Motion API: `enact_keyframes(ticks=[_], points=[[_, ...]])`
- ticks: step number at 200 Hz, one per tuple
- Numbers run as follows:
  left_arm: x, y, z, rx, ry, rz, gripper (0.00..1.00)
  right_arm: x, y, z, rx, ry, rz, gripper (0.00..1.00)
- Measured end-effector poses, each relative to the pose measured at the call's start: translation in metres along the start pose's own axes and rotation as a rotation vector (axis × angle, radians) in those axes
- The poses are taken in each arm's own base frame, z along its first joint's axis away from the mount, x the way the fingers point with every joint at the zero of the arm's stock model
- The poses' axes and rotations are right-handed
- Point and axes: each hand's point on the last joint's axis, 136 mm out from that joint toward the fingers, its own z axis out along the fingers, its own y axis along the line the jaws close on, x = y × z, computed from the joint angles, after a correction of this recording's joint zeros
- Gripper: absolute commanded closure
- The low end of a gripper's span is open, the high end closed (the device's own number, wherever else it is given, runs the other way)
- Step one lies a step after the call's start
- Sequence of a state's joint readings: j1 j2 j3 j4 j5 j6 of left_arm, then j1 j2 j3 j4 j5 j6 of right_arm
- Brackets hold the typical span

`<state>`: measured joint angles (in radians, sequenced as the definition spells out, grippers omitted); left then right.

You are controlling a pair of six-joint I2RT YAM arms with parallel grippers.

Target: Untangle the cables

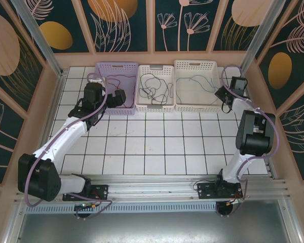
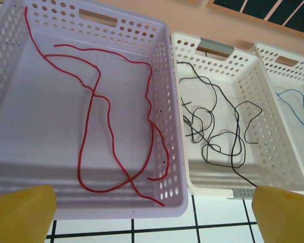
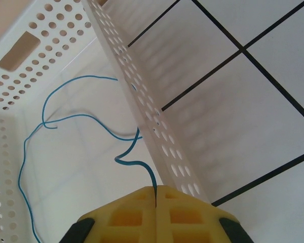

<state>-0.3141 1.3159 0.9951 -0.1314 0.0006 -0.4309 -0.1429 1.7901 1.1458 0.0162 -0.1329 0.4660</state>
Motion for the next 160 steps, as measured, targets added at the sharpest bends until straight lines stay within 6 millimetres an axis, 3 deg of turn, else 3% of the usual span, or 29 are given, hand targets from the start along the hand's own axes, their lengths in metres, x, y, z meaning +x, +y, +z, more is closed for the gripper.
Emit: enact_keyframes(ticks=[28, 50, 89, 111, 131, 160], points=[[0.000, 0.000, 0.000, 0.000, 0.000, 0.000, 0.02, 0.005, 0.009, 0.000, -0.008, 0.005, -0.025, 1.00], [0.000, 0.000, 0.000, 0.002, 0.001, 0.000, 0.01, 0.013, 0.027, -0.001, -0.028, 0.011, -0.061, 1.00], [0.000, 0.000, 0.000, 0.003, 0.001, 0.000, 0.01, 0.013, 0.087, -0.005, -0.109, 0.002, -0.158, 1.00], [0.000, 0.000, 0.000, 0.003, 0.001, 0.000, 0.01, 0.014, 0.114, 0.010, -0.138, 0.013, -0.199, 1.00], [0.000, -0.001, 0.000, 0.003, 0.001, 0.000, 0.01, 0.031, 0.112, 0.037, -0.106, 0.080, -0.213, 1.00], [0.001, -0.002, 0.000, 0.013, 0.007, 0.000, 0.01, 0.074, 0.079, 0.075, 0.004, 0.230, -0.212, 1.00]])
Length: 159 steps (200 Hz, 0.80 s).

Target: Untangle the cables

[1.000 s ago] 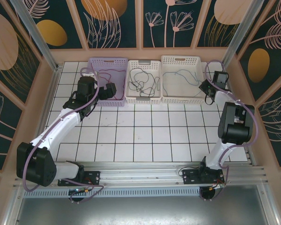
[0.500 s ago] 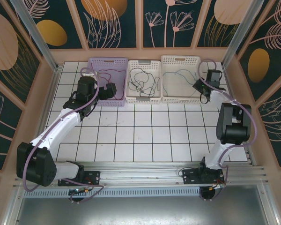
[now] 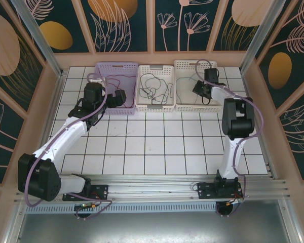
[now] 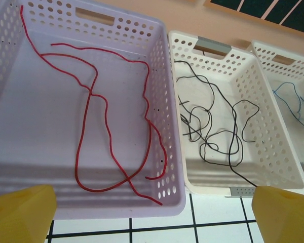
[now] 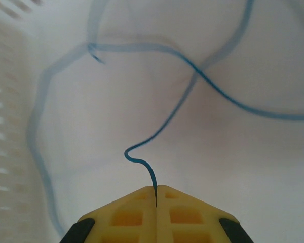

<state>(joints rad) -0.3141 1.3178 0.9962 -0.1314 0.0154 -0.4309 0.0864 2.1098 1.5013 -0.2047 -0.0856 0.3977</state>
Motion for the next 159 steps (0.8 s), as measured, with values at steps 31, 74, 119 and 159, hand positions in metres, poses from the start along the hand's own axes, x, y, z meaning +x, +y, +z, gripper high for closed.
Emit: enact_keyframes(ticks=[31, 74, 119, 159], points=[[0.000, -0.001, 0.000, 0.003, 0.002, 0.000, 0.02, 0.021, -0.012, 0.003, 0.052, 0.085, 0.010, 0.75], [-0.001, -0.002, 0.001, 0.007, 0.002, 0.000, 0.01, -0.015, 0.010, -0.032, 0.026, 0.023, -0.007, 0.48], [-0.001, -0.002, 0.001, 0.007, 0.003, 0.000, 0.01, -0.065, 0.034, -0.100, 0.001, -0.123, -0.014, 0.38], [-0.001, -0.001, 0.001, 0.006, 0.003, 0.000, 0.02, -0.070, 0.039, -0.137, -0.017, -0.179, -0.033, 0.35]])
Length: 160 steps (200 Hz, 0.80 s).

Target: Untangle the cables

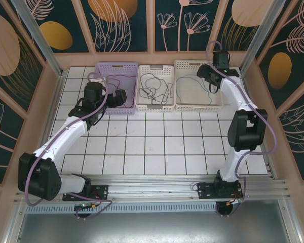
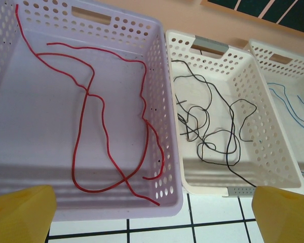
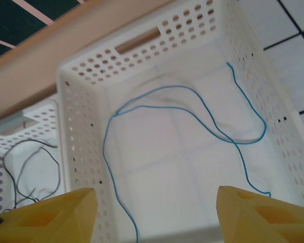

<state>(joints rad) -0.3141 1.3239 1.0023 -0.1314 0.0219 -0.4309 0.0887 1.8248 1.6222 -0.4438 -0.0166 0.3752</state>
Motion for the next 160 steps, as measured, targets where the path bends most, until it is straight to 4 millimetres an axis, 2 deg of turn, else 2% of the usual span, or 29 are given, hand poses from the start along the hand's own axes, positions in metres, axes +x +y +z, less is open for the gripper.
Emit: enact_keyframes(ticks=[17, 41, 46, 51, 59, 62, 69, 86, 110, 160], points=[[0.000, 0.000, 0.000, -0.003, -0.002, 0.000, 0.01, 0.012, -0.002, -0.024, -0.025, -0.035, -0.019, 0.34], [-0.003, 0.004, 0.000, -0.019, -0.023, 0.000, 0.01, 0.025, -0.003, -0.072, -0.085, -0.148, -0.070, 0.30], [-0.004, 0.005, 0.000, -0.024, -0.034, 0.000, 0.02, 0.027, -0.002, -0.081, -0.106, -0.181, -0.081, 0.24], [-0.004, 0.007, 0.000, -0.031, -0.043, -0.001, 0.01, 0.028, -0.002, -0.089, -0.123, -0.215, -0.097, 0.14], [-0.003, 0.011, -0.001, -0.046, -0.056, -0.001, 0.02, 0.030, -0.002, -0.100, -0.146, -0.266, -0.120, 0.08], [-0.002, 0.013, -0.001, -0.052, -0.061, 0.000, 0.01, 0.030, -0.003, -0.103, -0.154, -0.285, -0.124, 0.02], [0.001, 0.018, -0.002, -0.070, -0.066, 0.001, 0.01, 0.035, -0.005, -0.109, -0.167, -0.326, -0.153, 0.01], [0.008, 0.030, -0.003, -0.116, -0.087, 0.013, 0.01, 0.052, -0.013, -0.109, -0.166, -0.371, -0.208, 0.01], [0.014, 0.046, -0.007, -0.171, -0.143, 0.041, 0.02, 0.074, -0.039, -0.092, -0.087, -0.367, -0.235, 0.01], [0.027, 0.066, -0.009, -0.232, -0.196, 0.092, 0.01, 0.080, -0.110, -0.078, 0.111, -0.432, -0.142, 0.01]])
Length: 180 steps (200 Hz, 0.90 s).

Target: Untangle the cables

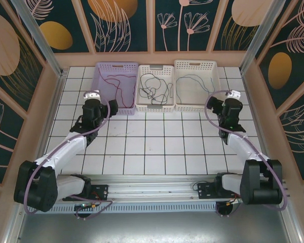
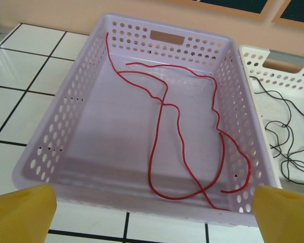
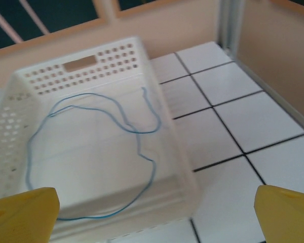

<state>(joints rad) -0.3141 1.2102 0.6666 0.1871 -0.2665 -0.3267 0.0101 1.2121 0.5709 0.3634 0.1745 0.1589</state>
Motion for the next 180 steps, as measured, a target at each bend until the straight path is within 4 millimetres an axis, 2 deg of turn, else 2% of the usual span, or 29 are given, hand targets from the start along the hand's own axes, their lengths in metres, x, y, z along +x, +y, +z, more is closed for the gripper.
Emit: enact_keyframes(ticks=[41, 67, 83, 107, 132, 163, 180], points=[[0.003, 0.016, 0.007, -0.087, -0.034, 0.027, 0.01, 0.018, -0.015, 0.010, 0.024, -0.044, 0.021, 0.01], [0.010, 0.032, 0.010, -0.170, -0.047, 0.052, 0.01, 0.037, -0.032, 0.015, 0.026, -0.048, 0.040, 0.01], [0.017, 0.045, 0.008, -0.235, -0.063, 0.066, 0.01, 0.037, -0.036, 0.013, 0.010, -0.075, 0.047, 0.01], [0.026, 0.062, 0.004, -0.308, -0.077, 0.094, 0.01, 0.022, -0.027, 0.012, -0.048, -0.139, 0.044, 0.01], [0.023, 0.068, 0.002, -0.338, -0.112, 0.101, 0.01, 0.007, -0.017, 0.010, -0.095, -0.200, 0.021, 0.01], [0.018, 0.078, -0.002, -0.364, -0.147, 0.094, 0.01, 0.013, -0.002, 0.003, -0.128, -0.198, -0.029, 0.01], [0.020, 0.085, -0.003, -0.381, -0.143, 0.101, 0.01, 0.020, -0.001, -0.001, -0.132, -0.188, -0.043, 0.01]])
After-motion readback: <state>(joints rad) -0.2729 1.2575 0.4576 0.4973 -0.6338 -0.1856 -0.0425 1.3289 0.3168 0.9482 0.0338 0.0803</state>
